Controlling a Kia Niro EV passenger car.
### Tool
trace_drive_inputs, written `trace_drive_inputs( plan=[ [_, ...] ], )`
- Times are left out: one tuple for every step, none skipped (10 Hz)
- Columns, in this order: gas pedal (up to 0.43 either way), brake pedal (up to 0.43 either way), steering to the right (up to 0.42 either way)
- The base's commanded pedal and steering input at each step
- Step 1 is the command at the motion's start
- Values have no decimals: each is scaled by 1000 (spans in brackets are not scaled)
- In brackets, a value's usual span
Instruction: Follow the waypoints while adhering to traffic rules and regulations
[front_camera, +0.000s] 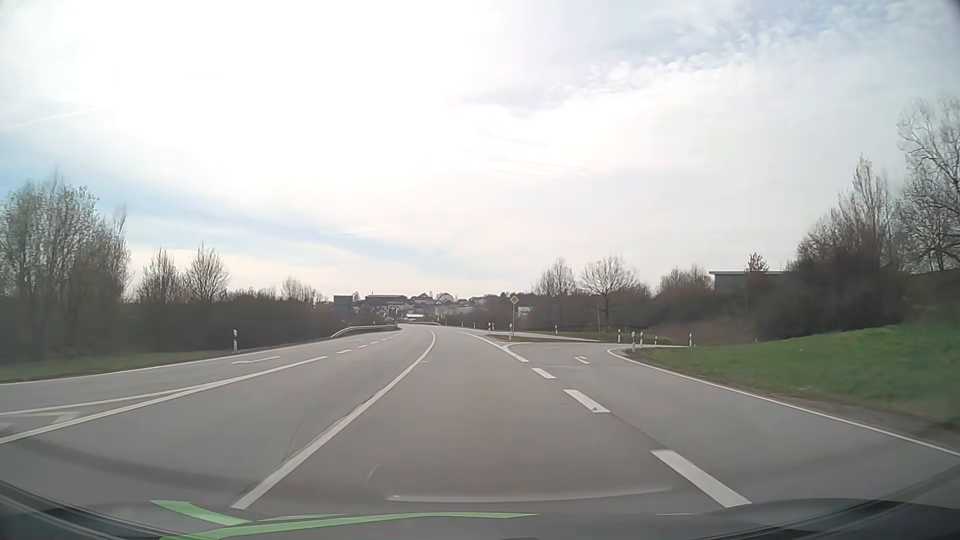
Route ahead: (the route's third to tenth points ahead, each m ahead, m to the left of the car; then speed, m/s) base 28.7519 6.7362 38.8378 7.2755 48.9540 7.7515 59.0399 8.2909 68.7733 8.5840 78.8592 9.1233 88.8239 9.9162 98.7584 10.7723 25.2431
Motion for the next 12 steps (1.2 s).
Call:
trace_drive_inputs(
  plan=[
    [138,0,-6],
    [138,0,-6],
    [138,0,-6],
    [138,0,-6],
    [138,0,-5],
    [138,0,-6],
    [138,0,-6],
    [138,0,-5],
    [138,0,-6],
    [138,0,-6],
    [138,0,-6],
    [138,0,-6]
  ],
)
